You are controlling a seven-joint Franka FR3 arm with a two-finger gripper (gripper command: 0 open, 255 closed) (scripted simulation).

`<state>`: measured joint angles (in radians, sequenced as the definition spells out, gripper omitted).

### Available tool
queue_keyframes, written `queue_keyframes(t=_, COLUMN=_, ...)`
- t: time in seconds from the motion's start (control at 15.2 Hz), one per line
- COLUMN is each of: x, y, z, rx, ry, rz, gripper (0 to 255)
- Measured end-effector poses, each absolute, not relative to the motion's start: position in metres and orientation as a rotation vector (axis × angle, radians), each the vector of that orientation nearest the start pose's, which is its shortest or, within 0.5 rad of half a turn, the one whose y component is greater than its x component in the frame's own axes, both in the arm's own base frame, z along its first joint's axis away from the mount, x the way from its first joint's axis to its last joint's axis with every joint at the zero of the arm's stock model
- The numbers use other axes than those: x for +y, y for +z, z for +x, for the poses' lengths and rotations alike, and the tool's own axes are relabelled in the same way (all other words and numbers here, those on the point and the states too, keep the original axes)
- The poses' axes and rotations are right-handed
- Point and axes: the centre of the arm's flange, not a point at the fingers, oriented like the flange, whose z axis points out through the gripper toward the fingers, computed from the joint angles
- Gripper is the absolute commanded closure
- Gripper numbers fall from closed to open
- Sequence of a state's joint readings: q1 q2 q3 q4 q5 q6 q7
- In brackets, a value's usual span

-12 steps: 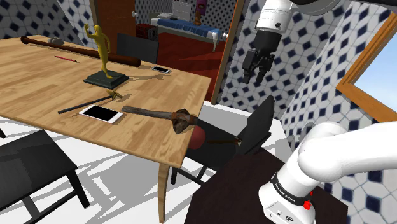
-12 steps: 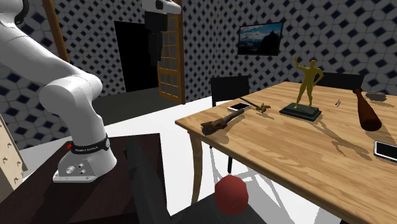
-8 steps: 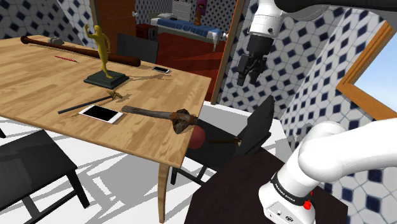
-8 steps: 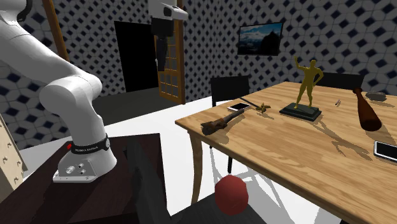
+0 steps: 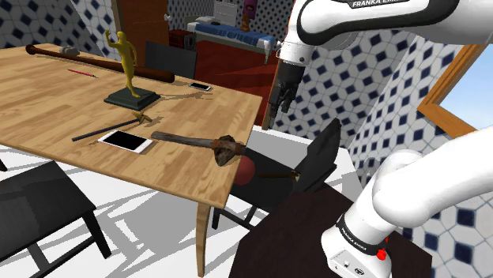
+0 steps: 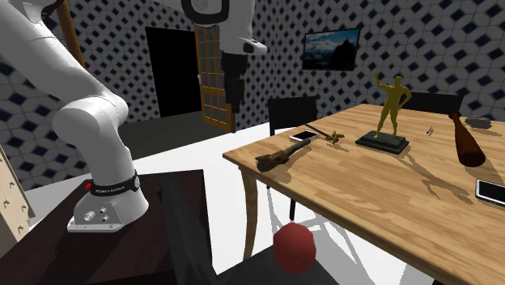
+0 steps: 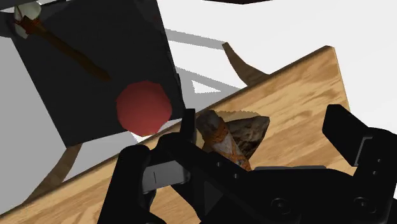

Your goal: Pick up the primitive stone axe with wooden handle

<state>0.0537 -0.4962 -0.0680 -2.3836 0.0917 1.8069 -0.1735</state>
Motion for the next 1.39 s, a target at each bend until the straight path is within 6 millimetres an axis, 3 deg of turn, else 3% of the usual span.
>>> queue_keyframes(t=0.53, x=0.02, y=0.43, z=0.47, rx=-0.509, ry=0.055, rz=-2.974, gripper=0)
queue_keyframes(t=1.39, x=0.089, y=0.331, z=0.589, rx=-0.975, ry=-0.028, rz=-2.866, gripper=0)
